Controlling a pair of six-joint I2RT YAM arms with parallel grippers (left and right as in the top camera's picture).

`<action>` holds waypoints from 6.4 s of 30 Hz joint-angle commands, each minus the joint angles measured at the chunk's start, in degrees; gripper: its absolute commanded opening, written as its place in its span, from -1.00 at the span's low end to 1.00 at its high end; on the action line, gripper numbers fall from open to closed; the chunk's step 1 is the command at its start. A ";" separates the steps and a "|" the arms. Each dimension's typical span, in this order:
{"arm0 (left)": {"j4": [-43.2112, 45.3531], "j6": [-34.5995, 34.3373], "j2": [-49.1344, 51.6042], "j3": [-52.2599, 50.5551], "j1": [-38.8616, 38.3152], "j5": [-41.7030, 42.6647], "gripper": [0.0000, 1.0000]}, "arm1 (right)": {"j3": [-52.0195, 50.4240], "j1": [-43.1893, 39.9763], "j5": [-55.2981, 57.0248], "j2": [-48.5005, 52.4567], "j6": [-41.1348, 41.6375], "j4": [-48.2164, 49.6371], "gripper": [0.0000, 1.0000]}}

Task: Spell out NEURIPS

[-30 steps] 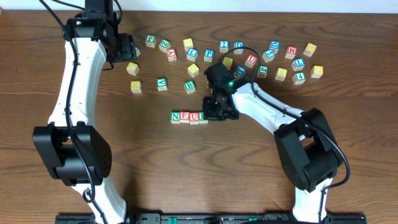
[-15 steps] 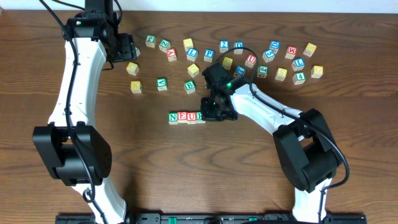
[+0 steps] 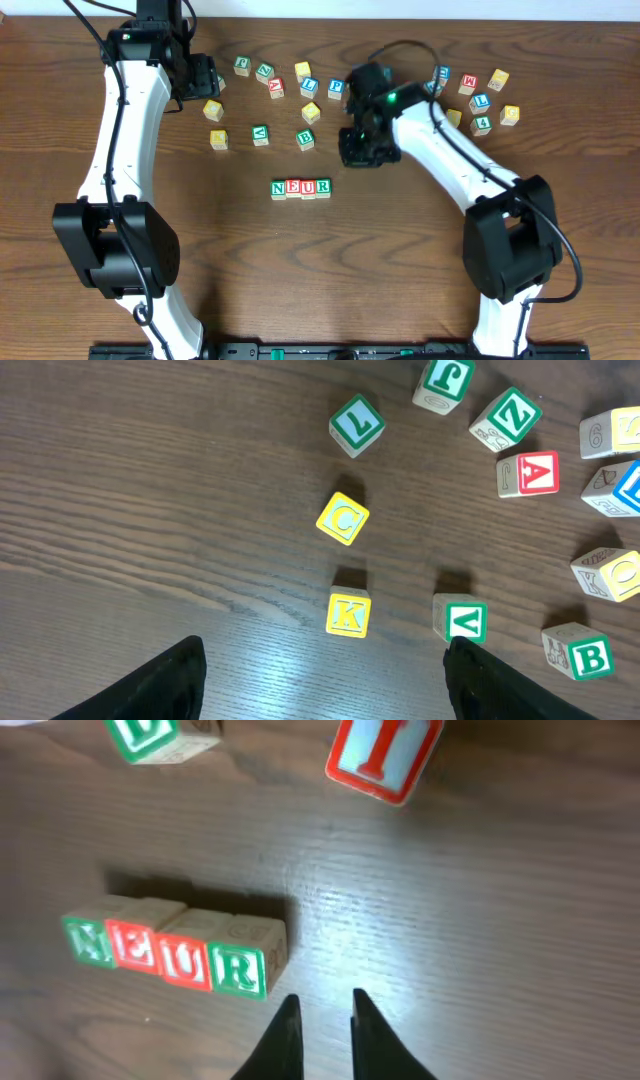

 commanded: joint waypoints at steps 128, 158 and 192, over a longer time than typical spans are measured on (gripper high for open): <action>-0.61 -5.79 -0.61 -0.20 0.09 -0.11 0.50 | 13.33 -12.90 8.85 -1.68 -8.44 10.73 0.29; -0.11 -5.79 -0.61 -0.20 0.04 -0.11 0.50 | 13.33 -12.48 8.41 -1.68 -8.39 10.03 0.99; 0.28 -5.84 -0.57 -0.26 0.04 -0.09 0.50 | 13.33 -21.51 9.07 -1.68 -7.41 2.91 0.85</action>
